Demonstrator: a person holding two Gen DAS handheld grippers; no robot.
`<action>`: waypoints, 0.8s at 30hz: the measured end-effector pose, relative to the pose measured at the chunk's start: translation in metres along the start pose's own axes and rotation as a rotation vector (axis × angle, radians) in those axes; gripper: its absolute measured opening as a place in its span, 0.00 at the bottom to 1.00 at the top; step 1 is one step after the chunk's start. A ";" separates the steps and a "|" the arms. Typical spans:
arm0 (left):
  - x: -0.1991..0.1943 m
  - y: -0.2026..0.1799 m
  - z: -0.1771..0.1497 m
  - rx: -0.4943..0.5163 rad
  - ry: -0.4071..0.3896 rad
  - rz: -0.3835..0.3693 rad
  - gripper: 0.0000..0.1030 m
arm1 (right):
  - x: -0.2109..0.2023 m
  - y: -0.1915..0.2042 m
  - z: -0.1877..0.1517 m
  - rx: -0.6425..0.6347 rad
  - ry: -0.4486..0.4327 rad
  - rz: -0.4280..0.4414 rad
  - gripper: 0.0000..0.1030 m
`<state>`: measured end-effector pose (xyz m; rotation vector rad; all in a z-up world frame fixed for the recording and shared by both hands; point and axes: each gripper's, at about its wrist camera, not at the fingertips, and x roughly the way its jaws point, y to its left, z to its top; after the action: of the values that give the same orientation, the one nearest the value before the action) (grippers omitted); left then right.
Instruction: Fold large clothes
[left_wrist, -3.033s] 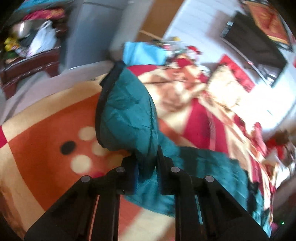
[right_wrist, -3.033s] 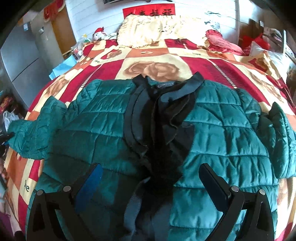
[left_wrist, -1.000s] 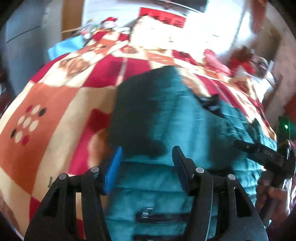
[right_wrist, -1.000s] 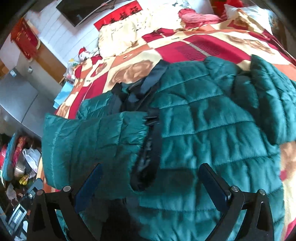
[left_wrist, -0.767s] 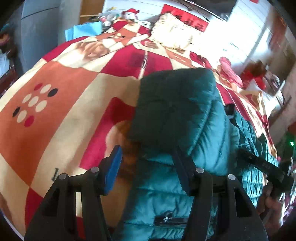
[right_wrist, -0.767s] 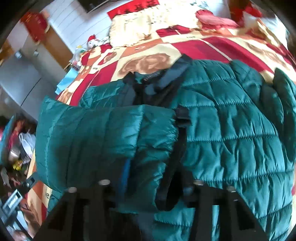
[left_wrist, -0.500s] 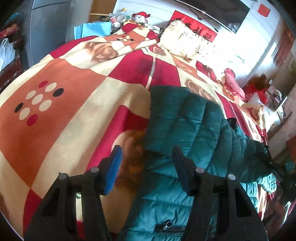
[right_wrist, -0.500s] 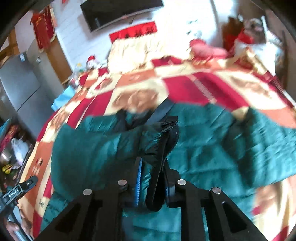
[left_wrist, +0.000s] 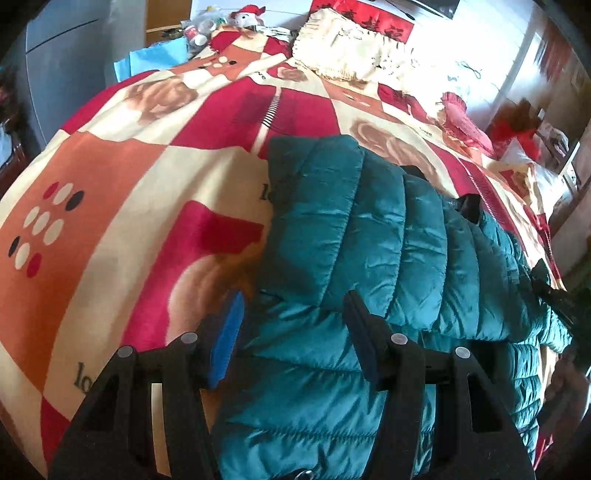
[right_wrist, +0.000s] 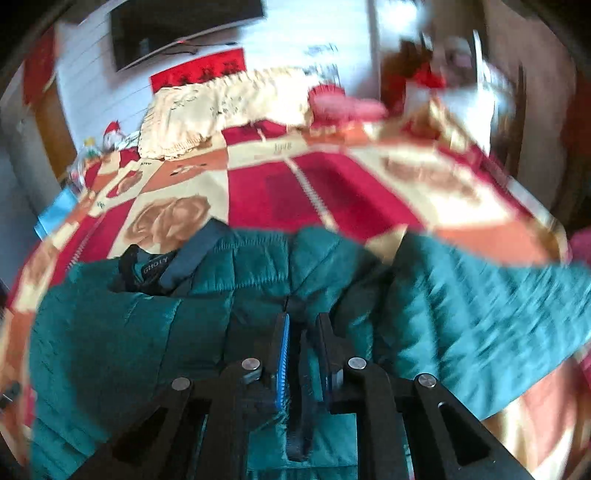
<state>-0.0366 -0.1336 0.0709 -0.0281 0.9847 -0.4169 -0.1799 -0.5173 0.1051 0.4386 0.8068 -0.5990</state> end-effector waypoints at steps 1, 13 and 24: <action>-0.001 -0.001 -0.001 0.001 -0.008 -0.001 0.54 | 0.001 -0.004 -0.002 0.033 0.015 0.033 0.13; -0.007 -0.014 -0.004 0.017 -0.005 -0.015 0.54 | 0.002 -0.001 -0.024 0.109 0.152 0.190 0.78; -0.003 -0.014 0.004 -0.020 -0.020 -0.018 0.54 | 0.001 0.022 -0.010 -0.099 0.018 -0.025 0.15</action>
<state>-0.0393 -0.1463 0.0784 -0.0589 0.9693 -0.4223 -0.1706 -0.4954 0.1014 0.3438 0.8563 -0.5760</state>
